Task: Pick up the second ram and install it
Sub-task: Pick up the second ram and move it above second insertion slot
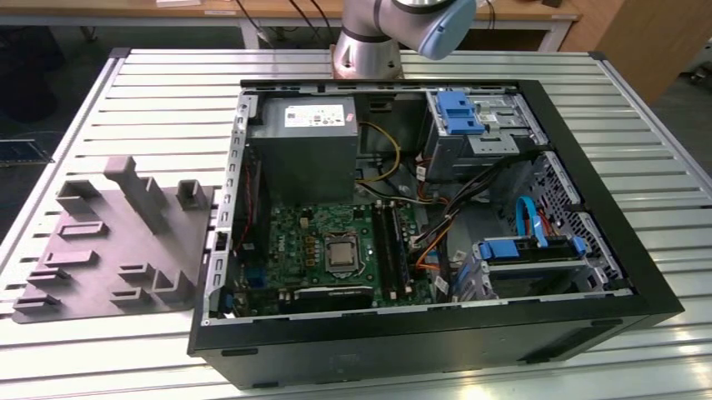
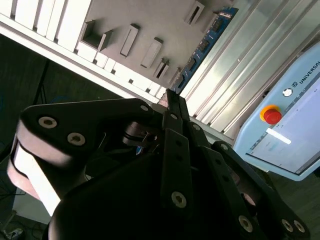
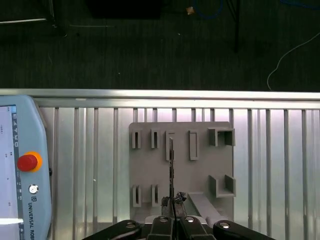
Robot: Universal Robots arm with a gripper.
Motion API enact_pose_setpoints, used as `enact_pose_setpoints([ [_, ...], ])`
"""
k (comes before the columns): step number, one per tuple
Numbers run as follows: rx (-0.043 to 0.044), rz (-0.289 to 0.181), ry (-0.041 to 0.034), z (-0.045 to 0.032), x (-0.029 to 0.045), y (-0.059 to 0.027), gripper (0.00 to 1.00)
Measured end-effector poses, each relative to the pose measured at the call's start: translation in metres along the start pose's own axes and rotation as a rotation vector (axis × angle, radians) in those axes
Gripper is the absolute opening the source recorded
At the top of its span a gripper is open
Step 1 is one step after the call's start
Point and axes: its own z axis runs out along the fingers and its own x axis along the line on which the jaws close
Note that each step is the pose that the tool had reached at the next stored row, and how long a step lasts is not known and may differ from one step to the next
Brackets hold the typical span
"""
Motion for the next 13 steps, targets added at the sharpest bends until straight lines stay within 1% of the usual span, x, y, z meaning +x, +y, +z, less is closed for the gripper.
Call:
enact_pose_setpoints([
  [3, 0.0000, 0.000, -0.0001, -0.0064, -0.0009, 0.0001, 0.12],
  [4, 0.0000, 0.000, 0.0000, -0.0074, -0.0009, 0.0002, 0.12],
  [10, 0.0000, 0.000, 0.0005, -0.0075, -0.0010, 0.0002, 0.12],
  [13, -0.0001, 0.000, 0.0006, -0.0076, -0.0011, -0.0021, 0.12],
])
